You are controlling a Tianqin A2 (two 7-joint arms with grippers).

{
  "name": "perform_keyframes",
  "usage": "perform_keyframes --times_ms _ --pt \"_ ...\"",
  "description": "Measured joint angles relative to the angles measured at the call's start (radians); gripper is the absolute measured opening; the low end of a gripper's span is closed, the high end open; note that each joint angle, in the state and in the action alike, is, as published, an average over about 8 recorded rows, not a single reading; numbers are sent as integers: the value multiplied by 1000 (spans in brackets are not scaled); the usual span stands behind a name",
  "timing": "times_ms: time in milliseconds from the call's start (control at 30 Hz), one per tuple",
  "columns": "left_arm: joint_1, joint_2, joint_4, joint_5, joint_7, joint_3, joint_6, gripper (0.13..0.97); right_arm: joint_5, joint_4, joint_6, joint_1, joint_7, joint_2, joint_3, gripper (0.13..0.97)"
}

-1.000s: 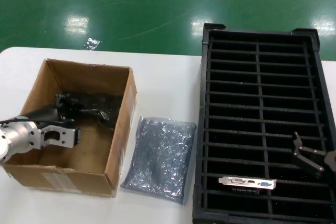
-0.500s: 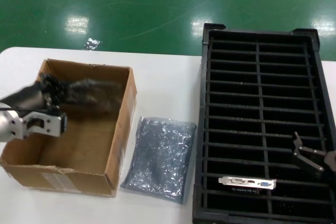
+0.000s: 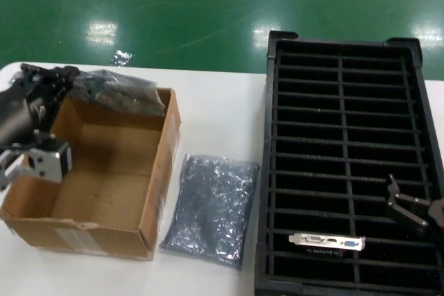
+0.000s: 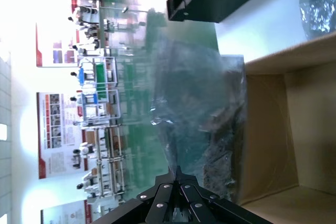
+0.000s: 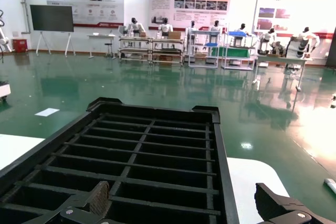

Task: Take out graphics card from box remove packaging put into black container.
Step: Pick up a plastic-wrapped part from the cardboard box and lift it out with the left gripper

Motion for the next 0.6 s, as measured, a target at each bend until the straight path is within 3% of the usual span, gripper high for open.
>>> perform_keyframes --times_ms 133,267,400,600 --pt "83 16 -118 41 -40 -58 33 139 0 0 0 0 0 0 0 966" --pt "145 36 -205 69 -62 -85 59 139 0 0 0 0 0 0 0 966" --pt "187 59 -264 85 -69 -86 75 139 0 0 0 0 0 0 0 966" --pt "221 81 -303 77 -62 -54 78 139 0 0 0 0 0 0 0 966"
